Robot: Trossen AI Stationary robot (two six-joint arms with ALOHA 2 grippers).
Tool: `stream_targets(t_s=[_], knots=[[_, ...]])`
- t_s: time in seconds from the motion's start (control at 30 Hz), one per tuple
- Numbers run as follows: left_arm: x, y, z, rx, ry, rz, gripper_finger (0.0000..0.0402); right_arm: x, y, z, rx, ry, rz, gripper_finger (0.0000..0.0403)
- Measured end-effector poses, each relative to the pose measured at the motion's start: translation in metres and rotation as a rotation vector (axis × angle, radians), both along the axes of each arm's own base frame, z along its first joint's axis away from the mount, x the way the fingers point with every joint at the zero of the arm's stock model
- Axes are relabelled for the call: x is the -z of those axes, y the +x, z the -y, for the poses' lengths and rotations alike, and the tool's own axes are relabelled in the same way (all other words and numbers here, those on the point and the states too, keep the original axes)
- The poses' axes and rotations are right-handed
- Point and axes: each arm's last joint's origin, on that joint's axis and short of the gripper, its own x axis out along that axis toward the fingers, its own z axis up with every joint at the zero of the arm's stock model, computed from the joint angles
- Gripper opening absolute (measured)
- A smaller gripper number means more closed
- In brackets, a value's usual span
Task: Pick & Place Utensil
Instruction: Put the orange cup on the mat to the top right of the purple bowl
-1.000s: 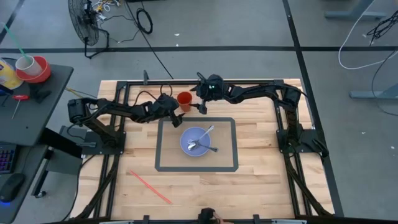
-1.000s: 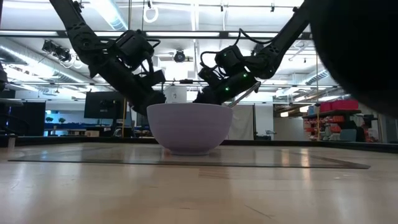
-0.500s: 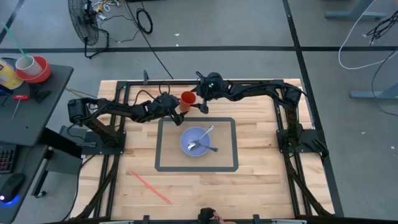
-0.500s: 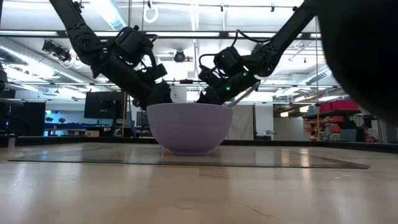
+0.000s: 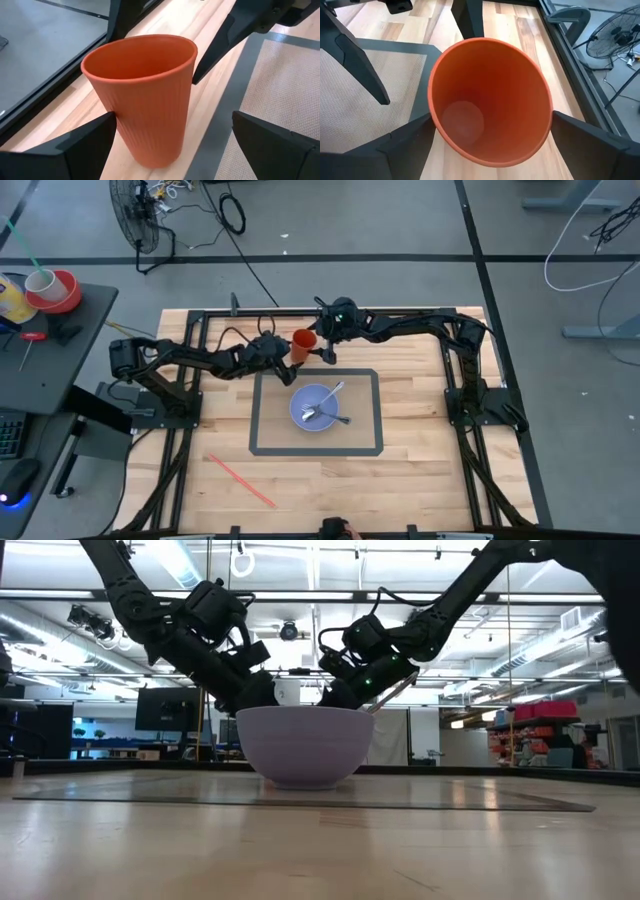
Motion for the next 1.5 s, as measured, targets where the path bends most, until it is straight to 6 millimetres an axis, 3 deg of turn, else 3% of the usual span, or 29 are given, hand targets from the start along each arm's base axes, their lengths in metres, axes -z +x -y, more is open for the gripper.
stream_targets(t_s=[0.5, 0.77, 1.17, 1.5], knots=[[0.027, 0.010, -0.003, 0.001, -0.007, -0.021, 0.0399, -0.005, 0.002, -0.006, -0.012, -0.033, 0.002, 0.0388], [0.022, 0.011, -0.005, -0.027, 0.062, 0.003, 0.0399, -0.004, 0.001, -0.005, 0.021, -0.021, -0.006, 0.0386], [0.021, 0.010, -0.007, -0.056, 0.124, -0.021, 0.0399, -0.008, 0.003, -0.004, 0.035, -0.017, 0.042, 0.0344], [-0.003, -0.002, -0.010, -0.102, 0.167, -0.058, 0.0399, -0.042, -0.003, -0.021, 0.001, -0.101, 0.034, 0.0335]])
